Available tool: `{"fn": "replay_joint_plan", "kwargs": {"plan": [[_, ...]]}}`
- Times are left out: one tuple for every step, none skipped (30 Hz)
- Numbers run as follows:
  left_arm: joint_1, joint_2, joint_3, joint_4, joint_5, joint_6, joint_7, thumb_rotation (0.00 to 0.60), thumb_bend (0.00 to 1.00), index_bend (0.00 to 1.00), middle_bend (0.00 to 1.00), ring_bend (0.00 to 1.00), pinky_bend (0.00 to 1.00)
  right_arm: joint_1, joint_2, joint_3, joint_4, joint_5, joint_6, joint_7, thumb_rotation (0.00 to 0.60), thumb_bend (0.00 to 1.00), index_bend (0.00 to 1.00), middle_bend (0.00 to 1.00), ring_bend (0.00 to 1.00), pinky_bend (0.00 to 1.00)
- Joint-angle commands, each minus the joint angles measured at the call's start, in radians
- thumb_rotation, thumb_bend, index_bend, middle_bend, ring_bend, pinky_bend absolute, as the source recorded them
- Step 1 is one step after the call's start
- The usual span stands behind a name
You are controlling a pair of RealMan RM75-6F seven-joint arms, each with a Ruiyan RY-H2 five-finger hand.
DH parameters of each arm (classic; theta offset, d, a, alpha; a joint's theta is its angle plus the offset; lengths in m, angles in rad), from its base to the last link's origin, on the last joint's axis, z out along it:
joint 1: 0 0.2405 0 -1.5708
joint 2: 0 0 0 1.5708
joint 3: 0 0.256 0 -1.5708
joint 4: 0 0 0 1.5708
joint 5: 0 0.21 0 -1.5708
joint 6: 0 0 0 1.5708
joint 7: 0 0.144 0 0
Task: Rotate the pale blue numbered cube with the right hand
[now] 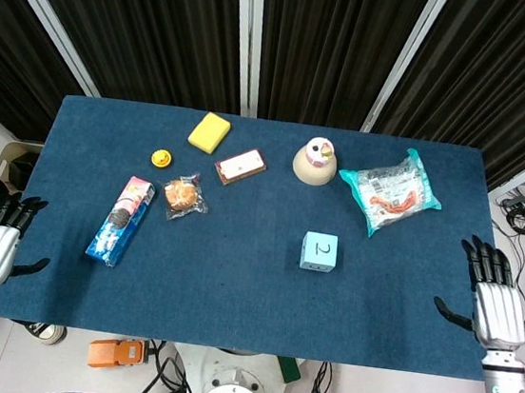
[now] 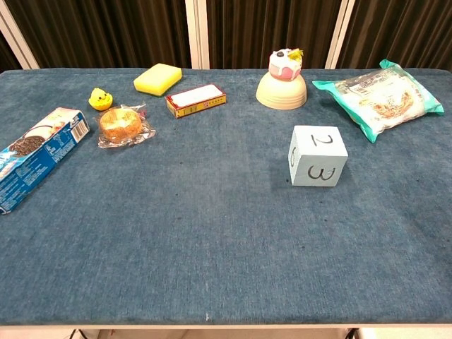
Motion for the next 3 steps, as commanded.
{"fn": "replay_joint_plan", "kwargs": {"plan": [[0.000, -0.004, 0.000, 0.000, 0.004, 0.003, -0.003, 0.600, 0.00, 0.14, 0.12, 0.00, 0.00, -0.037, 0.024, -0.017, 0.001, -0.015, 0.023, 0.029, 0.562, 0.33, 0.00, 0.01, 0.00, 0.00], [0.000, -0.006, 0.000, 0.000, 0.006, 0.005, -0.003, 0.600, 0.00, 0.14, 0.12, 0.00, 0.00, -0.040, 0.028, -0.017, -0.002, -0.018, 0.022, 0.028, 0.567, 0.33, 0.00, 0.01, 0.00, 0.00], [-0.001, -0.009, 0.000, 0.002, 0.008, 0.007, -0.002, 0.600, 0.00, 0.14, 0.12, 0.00, 0.00, -0.042, 0.033, -0.018, -0.005, -0.023, 0.020, 0.026, 0.573, 0.33, 0.00, 0.01, 0.00, 0.00]]}}
